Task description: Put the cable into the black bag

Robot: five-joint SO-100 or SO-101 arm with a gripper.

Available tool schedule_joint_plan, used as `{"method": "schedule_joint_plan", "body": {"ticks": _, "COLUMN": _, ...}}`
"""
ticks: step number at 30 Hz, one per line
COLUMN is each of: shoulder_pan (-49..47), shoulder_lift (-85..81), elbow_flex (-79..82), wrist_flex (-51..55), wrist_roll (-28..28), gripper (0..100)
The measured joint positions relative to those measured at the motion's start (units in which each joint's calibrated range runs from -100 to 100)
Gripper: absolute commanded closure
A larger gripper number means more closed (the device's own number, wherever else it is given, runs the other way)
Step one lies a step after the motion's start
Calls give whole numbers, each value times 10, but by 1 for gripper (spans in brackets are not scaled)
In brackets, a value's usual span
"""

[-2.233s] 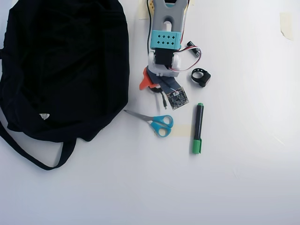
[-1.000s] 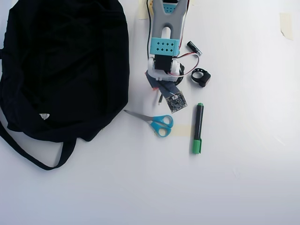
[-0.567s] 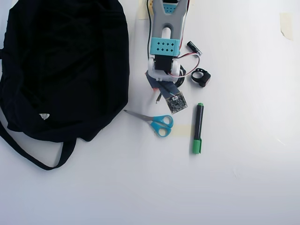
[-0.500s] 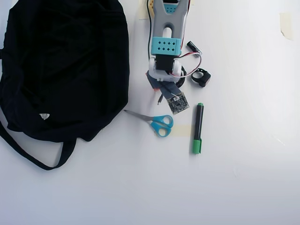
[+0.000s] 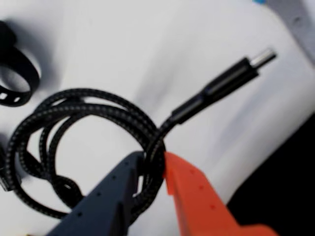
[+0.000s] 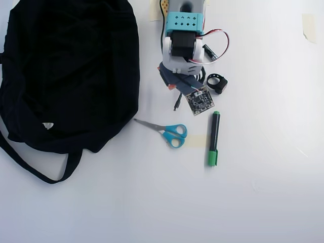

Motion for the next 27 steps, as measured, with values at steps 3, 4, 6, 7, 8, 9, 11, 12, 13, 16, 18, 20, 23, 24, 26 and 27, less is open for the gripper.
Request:
{"method": "schedule_joint_plan", "body": {"ticks": 3, "shoulder_pan": 0, "shoulder_lift": -27, "elbow_flex": 0, "wrist_flex": 0, "wrist_roll": -9, "gripper": 98}}
{"method": "schedule_joint_plan", "body": {"ticks": 4, "shoulder_pan": 0, "shoulder_lift": -33, "elbow_flex": 0, "wrist_flex": 0, "wrist_roll": -16, "gripper": 98}}
{"method": "schedule_joint_plan", "body": {"ticks": 6, "shoulder_pan": 0, "shoulder_lift": -37, "elbow_flex": 0, "wrist_flex": 0, "wrist_roll": -26, "gripper": 98}}
{"method": "schedule_joint_plan", "body": {"ticks": 7, "shoulder_pan": 0, "shoulder_lift": -37, "elbow_flex": 0, "wrist_flex": 0, "wrist_roll": -29, "gripper": 98}}
{"method": "schedule_joint_plan", "body": {"ticks": 8, "shoulder_pan": 0, "shoulder_lift": -37, "elbow_flex": 0, "wrist_flex": -3, "wrist_roll": -32, "gripper": 98}}
{"method": "schedule_joint_plan", "body": {"ticks": 9, "shoulder_pan": 0, "shoulder_lift": -37, "elbow_flex": 0, "wrist_flex": -4, "wrist_roll": -36, "gripper": 98}}
{"method": "schedule_joint_plan", "body": {"ticks": 11, "shoulder_pan": 0, "shoulder_lift": -37, "elbow_flex": 0, "wrist_flex": -5, "wrist_roll": -48, "gripper": 98}}
{"method": "schedule_joint_plan", "body": {"ticks": 12, "shoulder_pan": 0, "shoulder_lift": -37, "elbow_flex": 0, "wrist_flex": -5, "wrist_roll": -53, "gripper": 98}}
{"method": "schedule_joint_plan", "body": {"ticks": 13, "shoulder_pan": 0, "shoulder_lift": -37, "elbow_flex": 0, "wrist_flex": -5, "wrist_roll": -56, "gripper": 98}}
{"method": "schedule_joint_plan", "body": {"ticks": 16, "shoulder_pan": 0, "shoulder_lift": -37, "elbow_flex": 0, "wrist_flex": -5, "wrist_roll": -56, "gripper": 98}}
{"method": "schedule_joint_plan", "body": {"ticks": 18, "shoulder_pan": 0, "shoulder_lift": -37, "elbow_flex": -6, "wrist_flex": -7, "wrist_roll": -58, "gripper": 98}}
{"method": "schedule_joint_plan", "body": {"ticks": 20, "shoulder_pan": 0, "shoulder_lift": -38, "elbow_flex": -20, "wrist_flex": -8, "wrist_roll": -64, "gripper": 98}}
{"method": "schedule_joint_plan", "body": {"ticks": 23, "shoulder_pan": 1, "shoulder_lift": -40, "elbow_flex": -32, "wrist_flex": -8, "wrist_roll": -100, "gripper": 98}}
{"method": "schedule_joint_plan", "body": {"ticks": 24, "shoulder_pan": 2, "shoulder_lift": -40, "elbow_flex": -36, "wrist_flex": -8, "wrist_roll": -120, "gripper": 98}}
{"method": "schedule_joint_plan", "body": {"ticks": 26, "shoulder_pan": 6, "shoulder_lift": -40, "elbow_flex": -42, "wrist_flex": -12, "wrist_roll": -164, "gripper": 98}}
{"method": "schedule_joint_plan", "body": {"ticks": 27, "shoulder_pan": 7, "shoulder_lift": -40, "elbow_flex": -46, "wrist_flex": -19, "wrist_roll": -190, "gripper": 98}}
